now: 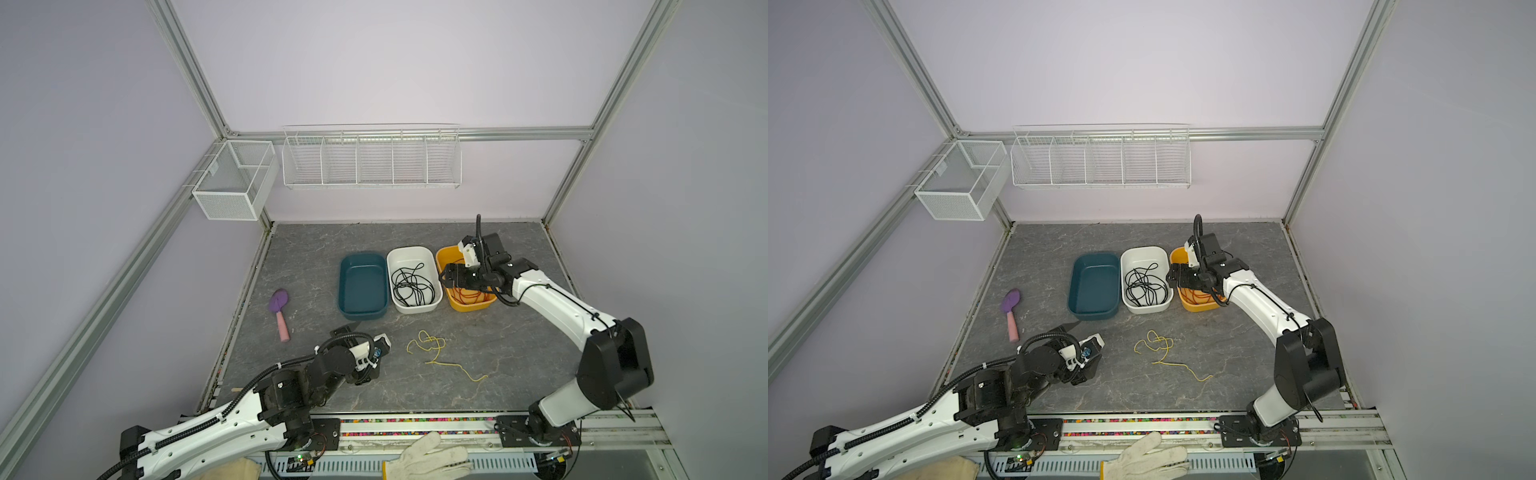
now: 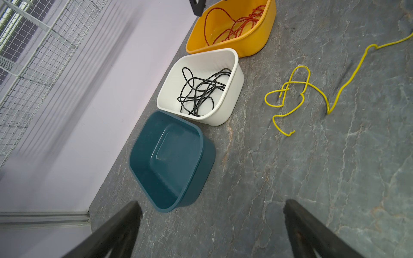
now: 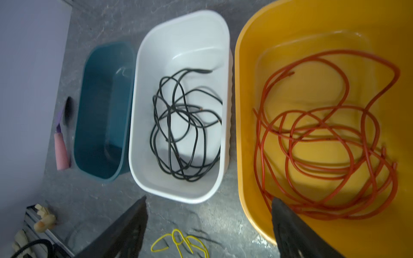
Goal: Untangle the cables
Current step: 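Move the right gripper down to the yellow wire tangle on the table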
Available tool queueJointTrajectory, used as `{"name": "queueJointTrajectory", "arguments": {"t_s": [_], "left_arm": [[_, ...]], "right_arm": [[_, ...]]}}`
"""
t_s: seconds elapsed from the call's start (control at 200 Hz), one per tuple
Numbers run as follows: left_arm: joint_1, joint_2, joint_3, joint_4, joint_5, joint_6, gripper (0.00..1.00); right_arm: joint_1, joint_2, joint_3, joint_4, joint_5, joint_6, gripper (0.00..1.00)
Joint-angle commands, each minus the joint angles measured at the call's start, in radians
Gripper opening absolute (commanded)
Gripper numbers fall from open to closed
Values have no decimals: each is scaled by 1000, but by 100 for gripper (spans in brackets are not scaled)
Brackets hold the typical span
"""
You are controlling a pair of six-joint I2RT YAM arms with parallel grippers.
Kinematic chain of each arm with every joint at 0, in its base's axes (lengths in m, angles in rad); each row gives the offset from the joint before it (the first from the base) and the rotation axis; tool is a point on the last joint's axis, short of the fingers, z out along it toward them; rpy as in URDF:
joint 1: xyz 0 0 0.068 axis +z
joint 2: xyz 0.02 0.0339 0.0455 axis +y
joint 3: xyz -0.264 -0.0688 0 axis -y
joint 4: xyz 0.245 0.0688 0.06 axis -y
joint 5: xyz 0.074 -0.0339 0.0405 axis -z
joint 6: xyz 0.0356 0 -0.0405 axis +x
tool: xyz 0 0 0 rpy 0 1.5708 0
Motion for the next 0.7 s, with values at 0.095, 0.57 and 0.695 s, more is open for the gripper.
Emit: {"name": "queueJointTrajectory", "arguments": {"t_s": [0.095, 0.57, 0.695], "left_arm": [[6, 3, 79, -38, 11, -67, 99], [6, -67, 22, -3, 179, -21, 99], [6, 32, 42, -32, 241, 15, 99]], "right_arm": [[65, -179, -165, -24, 62, -18, 88], [233, -438, -455, -60, 110, 27, 88], [267, -481, -496, -70, 110, 39, 88]]}}
